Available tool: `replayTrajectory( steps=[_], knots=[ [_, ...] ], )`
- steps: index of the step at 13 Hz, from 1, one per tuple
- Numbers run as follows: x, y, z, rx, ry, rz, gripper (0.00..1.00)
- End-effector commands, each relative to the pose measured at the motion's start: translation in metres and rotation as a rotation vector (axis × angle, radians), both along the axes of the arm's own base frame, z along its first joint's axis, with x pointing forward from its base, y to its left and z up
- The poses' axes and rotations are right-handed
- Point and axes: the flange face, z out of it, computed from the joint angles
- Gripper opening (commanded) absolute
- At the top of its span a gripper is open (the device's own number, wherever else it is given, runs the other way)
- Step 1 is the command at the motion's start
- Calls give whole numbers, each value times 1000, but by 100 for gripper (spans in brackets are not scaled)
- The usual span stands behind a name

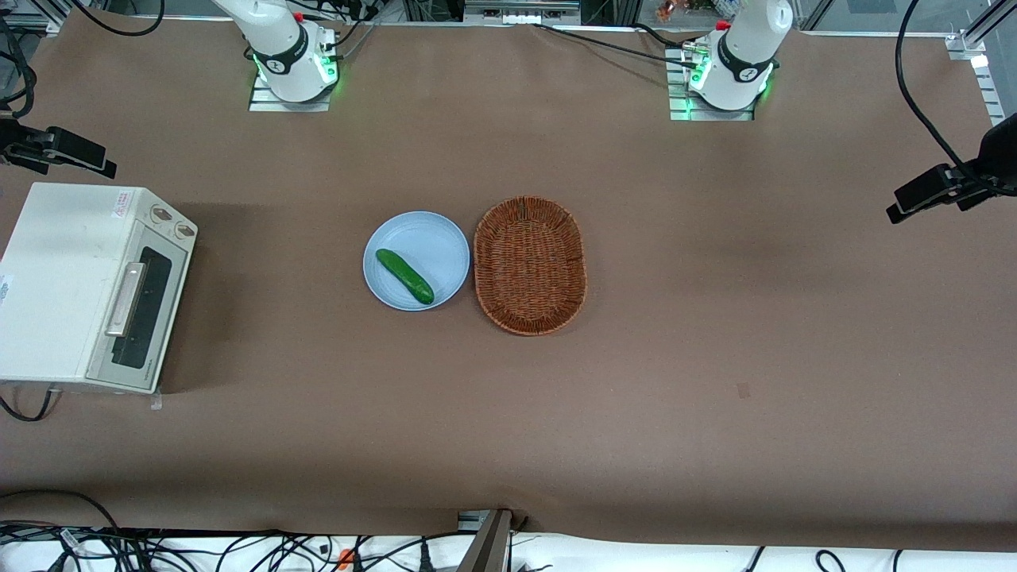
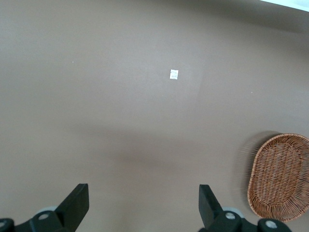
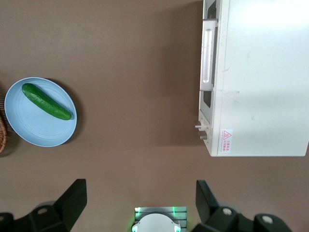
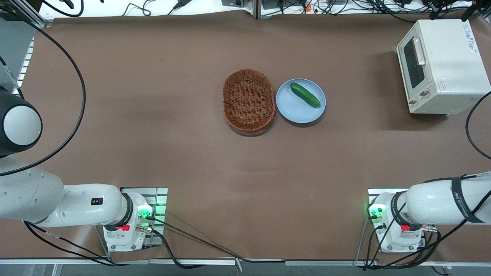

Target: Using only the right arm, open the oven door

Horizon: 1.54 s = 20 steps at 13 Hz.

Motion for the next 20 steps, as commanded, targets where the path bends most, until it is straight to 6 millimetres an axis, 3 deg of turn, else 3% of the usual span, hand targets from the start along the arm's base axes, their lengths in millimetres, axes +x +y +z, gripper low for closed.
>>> replayTrajectory(
  steps=[1,5,6,7,9,10,12,14,18,20],
  knots=[
    [-1,0,2,-8,8,9,100],
    [5,15,-15,-21,50,44,99],
    [10,22,-24,-41,71,62,93],
    [12,28,-34,-50,94,75,81],
    [18,39,-56,-52,155,94,34],
    [22,44,-70,-57,180,104,18],
    [32,55,-102,-131,234,142,0],
    [43,59,-131,-233,271,178,0],
    [78,40,-202,-448,292,274,0],
    [93,31,-219,-528,276,375,0]
  ],
)
